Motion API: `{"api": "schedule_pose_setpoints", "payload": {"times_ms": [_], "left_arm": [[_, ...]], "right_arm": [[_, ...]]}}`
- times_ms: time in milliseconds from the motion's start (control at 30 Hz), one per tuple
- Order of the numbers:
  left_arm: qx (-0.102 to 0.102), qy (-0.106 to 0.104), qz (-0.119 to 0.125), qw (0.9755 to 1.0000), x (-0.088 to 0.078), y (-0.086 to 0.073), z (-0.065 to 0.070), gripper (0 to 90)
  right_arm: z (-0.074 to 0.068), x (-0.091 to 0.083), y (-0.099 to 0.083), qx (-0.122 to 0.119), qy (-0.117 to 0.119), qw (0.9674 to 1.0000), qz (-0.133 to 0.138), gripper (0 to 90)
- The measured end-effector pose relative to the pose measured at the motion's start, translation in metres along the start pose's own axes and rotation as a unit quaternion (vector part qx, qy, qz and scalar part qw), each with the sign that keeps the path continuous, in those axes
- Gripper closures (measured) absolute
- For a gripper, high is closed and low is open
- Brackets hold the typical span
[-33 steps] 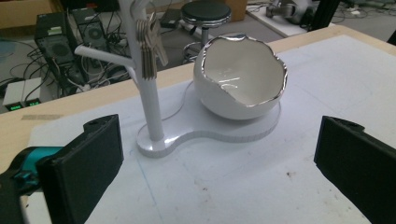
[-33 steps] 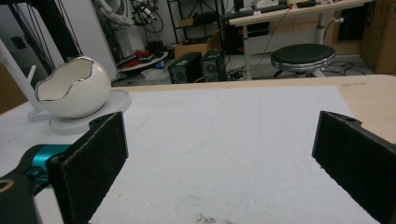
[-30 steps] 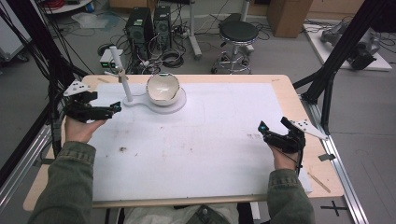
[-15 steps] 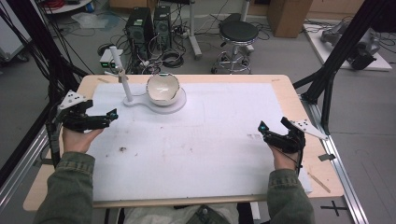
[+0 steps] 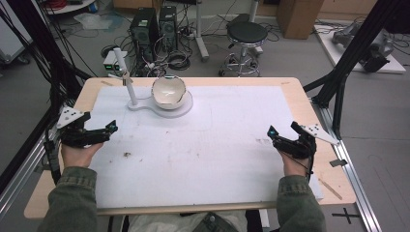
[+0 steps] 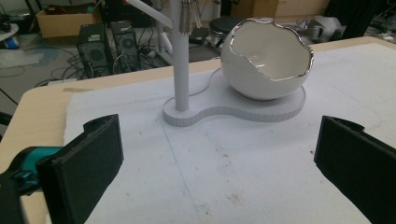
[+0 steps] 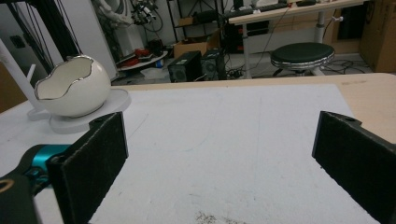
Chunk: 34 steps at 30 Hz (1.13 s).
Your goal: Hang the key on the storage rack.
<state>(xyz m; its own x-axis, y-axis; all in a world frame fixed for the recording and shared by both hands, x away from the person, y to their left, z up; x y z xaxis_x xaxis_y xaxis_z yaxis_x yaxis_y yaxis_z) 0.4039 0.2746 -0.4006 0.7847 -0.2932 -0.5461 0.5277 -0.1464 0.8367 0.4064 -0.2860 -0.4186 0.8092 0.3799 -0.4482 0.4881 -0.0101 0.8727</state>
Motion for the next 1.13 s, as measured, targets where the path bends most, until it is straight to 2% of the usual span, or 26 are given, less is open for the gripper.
{"api": "schedule_pose_setpoints", "payload": {"times_ms": [100, 133, 300, 367, 400, 433, 467, 667, 1133], "left_arm": [[-0.004, 0.003, 0.005, 1.0000, -0.002, -0.004, -0.002, 1.7], [-0.013, 0.009, 0.015, 0.9998, -0.004, -0.007, -0.005, 1.7], [-0.027, 0.016, 0.024, 0.9992, -0.008, -0.016, -0.010, 1.7], [-0.034, 0.017, 0.027, 0.9989, -0.009, -0.022, -0.011, 1.7], [-0.038, 0.023, 0.030, 0.9986, -0.011, -0.031, -0.011, 1.7], [-0.038, 0.023, 0.030, 0.9986, -0.011, -0.031, -0.011, 1.7], [-0.036, 0.032, 0.035, 0.9982, -0.014, -0.038, -0.012, 1.7], [-0.049, 0.031, 0.048, 0.9972, -0.023, -0.048, -0.017, 1.7], [-0.061, 0.023, 0.058, 0.9962, -0.025, -0.049, -0.016, 1.7]], "right_arm": [[0.000, 0.000, 0.000, -0.002, 0.000, 1.0000, 0.000, 2.4], [0.000, 0.000, 0.000, 0.000, 0.000, 1.0000, 0.000, 2.4], [0.001, 0.000, 0.000, 0.000, 0.000, 1.0000, 0.000, 2.4], [0.001, -0.001, 0.000, 0.000, 0.000, 1.0000, 0.002, 2.4], [0.002, -0.001, 0.001, 0.002, -0.001, 1.0000, 0.003, 2.4], [0.002, -0.001, 0.001, 0.002, -0.001, 1.0000, 0.003, 2.4], [0.002, -0.001, 0.001, 0.002, -0.001, 1.0000, 0.004, 2.4], [0.001, -0.001, 0.000, 0.000, -0.002, 1.0000, 0.002, 2.4], [0.000, -0.001, 0.000, -0.002, -0.011, 0.9999, 0.003, 2.4]]}}
Point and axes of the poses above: each handheld gripper's, and its own axes: x roughly forward along the jaws, y roughly out of its top, z roughly to its right, the point moved 9 cm from there along x, roughly forward along the jaws, and after that the axes turned 15 degrees about -z, right-handed, at the moved point
